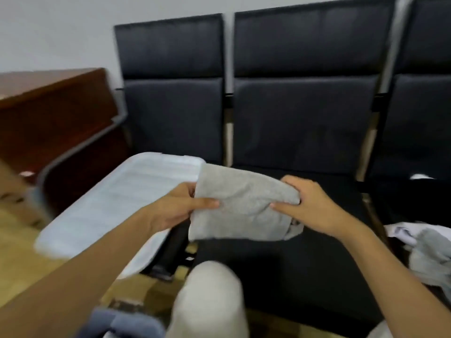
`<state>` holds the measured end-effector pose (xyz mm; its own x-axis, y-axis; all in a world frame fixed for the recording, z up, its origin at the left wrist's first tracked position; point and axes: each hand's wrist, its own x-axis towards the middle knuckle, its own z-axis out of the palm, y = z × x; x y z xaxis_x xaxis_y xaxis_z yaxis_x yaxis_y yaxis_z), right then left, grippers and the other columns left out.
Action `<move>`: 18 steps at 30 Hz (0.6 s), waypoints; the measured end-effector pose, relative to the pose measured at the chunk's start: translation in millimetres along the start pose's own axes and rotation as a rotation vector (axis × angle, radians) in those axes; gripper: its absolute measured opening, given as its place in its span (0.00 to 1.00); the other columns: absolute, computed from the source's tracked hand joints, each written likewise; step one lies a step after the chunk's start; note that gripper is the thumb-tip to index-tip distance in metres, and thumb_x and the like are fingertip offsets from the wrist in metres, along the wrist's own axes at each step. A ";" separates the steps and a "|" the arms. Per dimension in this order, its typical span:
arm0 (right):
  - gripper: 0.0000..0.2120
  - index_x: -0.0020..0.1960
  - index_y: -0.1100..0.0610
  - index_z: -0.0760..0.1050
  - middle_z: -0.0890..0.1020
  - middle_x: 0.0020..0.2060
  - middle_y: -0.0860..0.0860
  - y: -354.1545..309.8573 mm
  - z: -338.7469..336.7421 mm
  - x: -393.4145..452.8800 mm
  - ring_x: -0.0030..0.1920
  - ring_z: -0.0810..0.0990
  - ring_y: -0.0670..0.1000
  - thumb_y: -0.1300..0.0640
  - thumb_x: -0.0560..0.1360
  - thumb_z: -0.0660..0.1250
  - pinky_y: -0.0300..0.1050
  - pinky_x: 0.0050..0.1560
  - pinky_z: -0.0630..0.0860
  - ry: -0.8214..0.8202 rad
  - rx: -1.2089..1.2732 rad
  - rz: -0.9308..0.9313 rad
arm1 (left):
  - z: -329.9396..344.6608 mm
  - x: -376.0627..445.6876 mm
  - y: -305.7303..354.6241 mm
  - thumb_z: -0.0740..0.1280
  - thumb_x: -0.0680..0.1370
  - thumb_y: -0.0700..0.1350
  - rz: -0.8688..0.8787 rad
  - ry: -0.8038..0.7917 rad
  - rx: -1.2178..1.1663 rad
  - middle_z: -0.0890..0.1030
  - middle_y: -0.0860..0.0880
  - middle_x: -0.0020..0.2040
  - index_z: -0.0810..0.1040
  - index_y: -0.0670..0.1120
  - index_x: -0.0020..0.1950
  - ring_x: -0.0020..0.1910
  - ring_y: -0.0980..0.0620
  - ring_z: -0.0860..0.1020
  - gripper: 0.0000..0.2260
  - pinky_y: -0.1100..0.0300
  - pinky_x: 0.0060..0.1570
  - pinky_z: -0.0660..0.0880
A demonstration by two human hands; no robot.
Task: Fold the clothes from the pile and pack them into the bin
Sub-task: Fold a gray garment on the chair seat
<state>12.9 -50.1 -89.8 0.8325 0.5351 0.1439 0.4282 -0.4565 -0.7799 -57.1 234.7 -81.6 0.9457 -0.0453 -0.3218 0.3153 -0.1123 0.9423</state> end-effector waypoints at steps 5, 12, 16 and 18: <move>0.09 0.38 0.61 0.80 0.82 0.32 0.53 -110.6 98.6 35.3 0.33 0.78 0.45 0.57 0.73 0.74 0.45 0.35 0.76 -0.310 -0.080 -0.182 | -99.4 -155.3 -32.7 0.77 0.70 0.41 0.099 0.430 0.319 0.86 0.51 0.45 0.84 0.46 0.51 0.45 0.54 0.84 0.11 0.57 0.43 0.81; 0.16 0.27 0.58 0.65 0.71 0.25 0.53 -212.1 284.5 35.0 0.27 0.67 0.47 0.64 0.72 0.64 0.43 0.30 0.64 -0.733 -0.311 -0.339 | -168.3 -330.1 -128.0 0.76 0.73 0.44 -0.049 0.625 0.408 0.84 0.62 0.41 0.82 0.51 0.46 0.43 0.62 0.82 0.05 0.69 0.38 0.75; 0.22 0.24 0.50 0.63 0.69 0.24 0.48 -223.7 370.3 16.9 0.25 0.68 0.44 0.65 0.72 0.64 0.37 0.27 0.64 -0.823 -0.315 -0.324 | -183.8 -376.3 -184.4 0.75 0.74 0.43 -0.119 0.727 0.416 0.85 0.52 0.42 0.83 0.44 0.46 0.43 0.56 0.83 0.04 0.61 0.42 0.79; 0.23 0.23 0.49 0.62 0.67 0.23 0.45 -220.5 395.9 10.6 0.24 0.66 0.43 0.63 0.72 0.64 0.37 0.26 0.64 -0.786 -0.270 -0.319 | -187.6 -386.1 -206.7 0.75 0.74 0.45 -0.148 0.764 0.434 0.84 0.51 0.43 0.82 0.46 0.46 0.43 0.54 0.82 0.05 0.54 0.44 0.81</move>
<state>-211.9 337.7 -157.4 0.2197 0.9533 -0.2074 0.7493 -0.3011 -0.5898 -472.6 461.6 -134.8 0.7411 0.6561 -0.1422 0.5275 -0.4381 0.7279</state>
